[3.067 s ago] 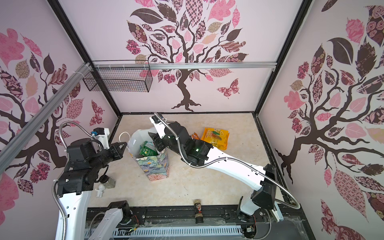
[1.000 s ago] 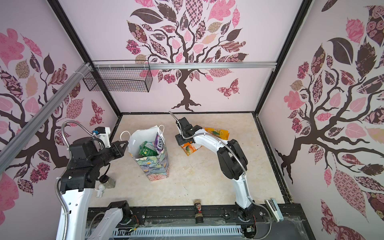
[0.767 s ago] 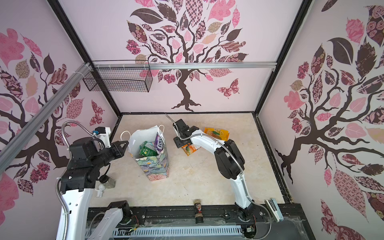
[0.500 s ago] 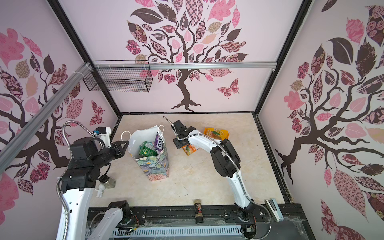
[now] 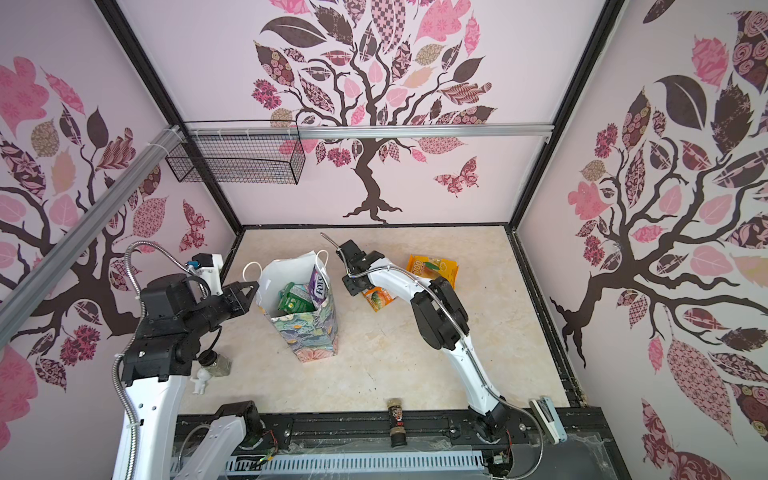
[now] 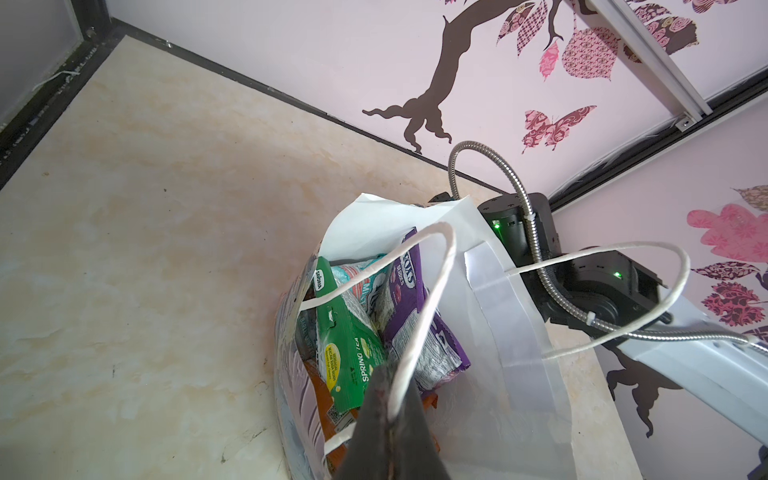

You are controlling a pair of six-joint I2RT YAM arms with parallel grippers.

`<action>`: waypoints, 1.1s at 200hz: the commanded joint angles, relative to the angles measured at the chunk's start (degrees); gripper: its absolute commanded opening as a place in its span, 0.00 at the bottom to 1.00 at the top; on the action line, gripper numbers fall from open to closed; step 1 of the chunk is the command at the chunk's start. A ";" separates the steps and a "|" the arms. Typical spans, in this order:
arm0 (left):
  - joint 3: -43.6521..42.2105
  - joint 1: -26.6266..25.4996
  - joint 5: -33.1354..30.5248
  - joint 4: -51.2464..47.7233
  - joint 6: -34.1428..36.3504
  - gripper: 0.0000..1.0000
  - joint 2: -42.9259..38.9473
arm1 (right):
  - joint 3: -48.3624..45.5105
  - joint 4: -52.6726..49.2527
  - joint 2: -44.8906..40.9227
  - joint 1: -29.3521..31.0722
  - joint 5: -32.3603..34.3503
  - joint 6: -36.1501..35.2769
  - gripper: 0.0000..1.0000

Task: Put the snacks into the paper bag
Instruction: 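Move the right gripper over the orange packet beside the bag, then lower the right gripper and close it on the orange packet's edge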

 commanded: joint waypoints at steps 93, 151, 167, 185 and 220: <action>-1.49 0.24 0.73 2.40 0.84 0.06 0.13 | 7.98 -5.52 7.94 0.41 3.79 1.50 0.51; -1.84 0.22 0.64 2.93 0.75 0.07 -0.26 | 9.04 -6.40 10.34 0.39 4.03 2.25 0.50; -1.89 0.17 0.82 2.92 0.91 0.07 0.33 | 8.86 -6.30 10.42 0.28 4.50 2.18 0.49; -1.73 0.21 1.12 2.44 1.08 0.07 0.73 | 9.09 -6.27 10.60 0.17 4.70 2.57 0.46; -1.74 0.24 1.16 2.69 0.92 0.07 0.02 | 9.15 -6.57 10.82 0.08 4.97 2.93 0.43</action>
